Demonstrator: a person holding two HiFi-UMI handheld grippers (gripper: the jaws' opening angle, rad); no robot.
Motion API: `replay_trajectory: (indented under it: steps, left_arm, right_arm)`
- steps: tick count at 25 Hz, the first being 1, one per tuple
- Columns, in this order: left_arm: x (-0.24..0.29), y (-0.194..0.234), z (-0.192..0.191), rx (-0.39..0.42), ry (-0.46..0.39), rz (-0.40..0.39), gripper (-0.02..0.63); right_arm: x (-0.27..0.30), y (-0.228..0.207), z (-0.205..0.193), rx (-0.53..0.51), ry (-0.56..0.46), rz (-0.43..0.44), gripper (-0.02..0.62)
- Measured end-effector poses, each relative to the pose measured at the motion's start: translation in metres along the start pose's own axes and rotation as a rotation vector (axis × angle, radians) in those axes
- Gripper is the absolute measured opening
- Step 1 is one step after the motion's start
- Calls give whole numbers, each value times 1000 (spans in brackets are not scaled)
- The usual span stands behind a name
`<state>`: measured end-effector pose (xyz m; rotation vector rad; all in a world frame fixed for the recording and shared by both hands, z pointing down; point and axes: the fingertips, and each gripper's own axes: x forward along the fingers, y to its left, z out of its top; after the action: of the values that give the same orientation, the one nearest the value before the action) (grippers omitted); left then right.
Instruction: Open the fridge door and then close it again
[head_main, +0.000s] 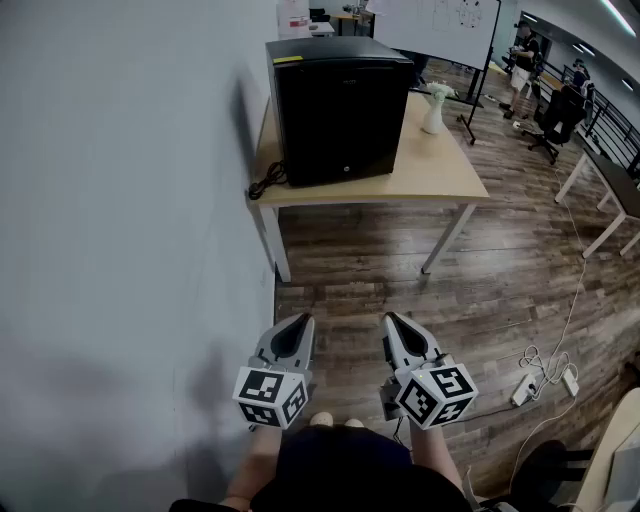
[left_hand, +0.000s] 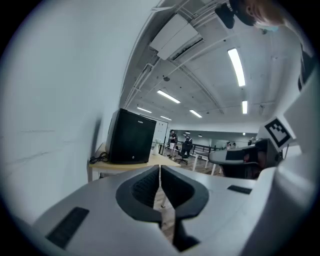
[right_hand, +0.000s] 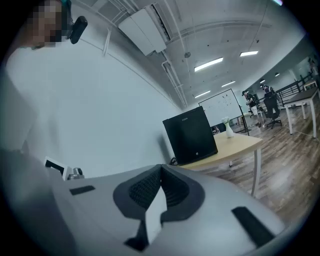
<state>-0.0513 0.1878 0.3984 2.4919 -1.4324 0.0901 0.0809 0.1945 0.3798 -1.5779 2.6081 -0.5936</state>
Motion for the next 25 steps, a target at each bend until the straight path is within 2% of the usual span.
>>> replay_trajectory:
  steps: [5, 11, 20, 25]
  left_arm:
    - [2, -1, -1, 3, 3, -13, 11]
    - [0, 2, -4, 16, 7, -31, 11]
    - [-5, 19, -6, 22, 9, -61, 11]
    - [-4, 27, -11, 1, 15, -58, 11]
  right_arm:
    - [5, -4, -1, 26, -6, -27, -8]
    - [11, 6, -4, -16, -21, -39, -8]
    - [24, 21, -21, 12, -21, -63, -8]
    - [33, 22, -23, 18, -19, -72, -8]
